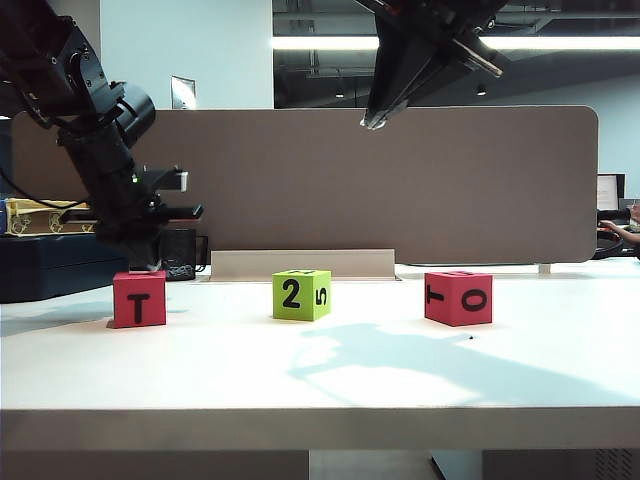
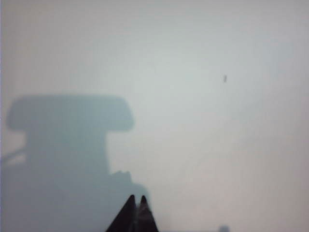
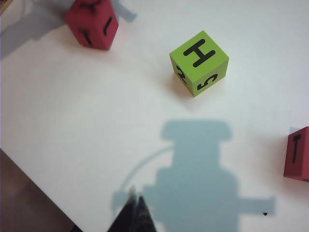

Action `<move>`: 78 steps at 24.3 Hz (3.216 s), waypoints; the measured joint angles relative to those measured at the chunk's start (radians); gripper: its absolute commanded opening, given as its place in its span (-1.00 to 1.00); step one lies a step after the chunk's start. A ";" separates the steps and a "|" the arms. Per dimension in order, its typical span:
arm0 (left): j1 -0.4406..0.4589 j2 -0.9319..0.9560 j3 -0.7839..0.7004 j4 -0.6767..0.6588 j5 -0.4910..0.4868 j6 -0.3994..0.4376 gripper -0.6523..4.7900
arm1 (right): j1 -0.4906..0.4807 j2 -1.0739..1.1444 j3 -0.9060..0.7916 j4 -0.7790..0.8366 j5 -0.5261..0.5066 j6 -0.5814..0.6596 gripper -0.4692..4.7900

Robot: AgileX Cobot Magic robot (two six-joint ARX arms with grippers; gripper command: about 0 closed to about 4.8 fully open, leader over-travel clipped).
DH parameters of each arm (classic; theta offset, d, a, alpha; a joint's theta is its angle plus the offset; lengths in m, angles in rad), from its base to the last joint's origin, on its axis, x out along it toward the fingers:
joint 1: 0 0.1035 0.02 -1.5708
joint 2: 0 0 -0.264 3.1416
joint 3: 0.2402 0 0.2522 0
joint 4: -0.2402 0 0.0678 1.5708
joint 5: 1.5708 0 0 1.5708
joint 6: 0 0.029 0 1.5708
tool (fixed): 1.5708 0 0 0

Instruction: Select the appropriate blocks from the scattered letter blocks on the table and arrange them in a row to spell out "THU".

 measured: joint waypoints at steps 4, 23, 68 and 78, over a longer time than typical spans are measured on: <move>0.004 0.001 0.027 0.009 -0.002 0.000 -0.78 | 0.000 0.001 0.000 -0.004 0.000 0.000 -0.84; -0.003 -0.007 0.286 -0.702 0.132 0.000 -0.78 | 0.000 0.001 0.000 -0.011 0.026 0.000 -0.84; -0.003 0.152 0.303 -0.282 -0.052 0.000 -0.78 | 0.000 0.001 0.000 -0.019 0.026 0.000 -0.84; -0.003 0.090 0.324 -0.304 -0.090 -0.016 0.16 | 0.000 0.001 0.000 -0.019 0.026 0.000 -0.81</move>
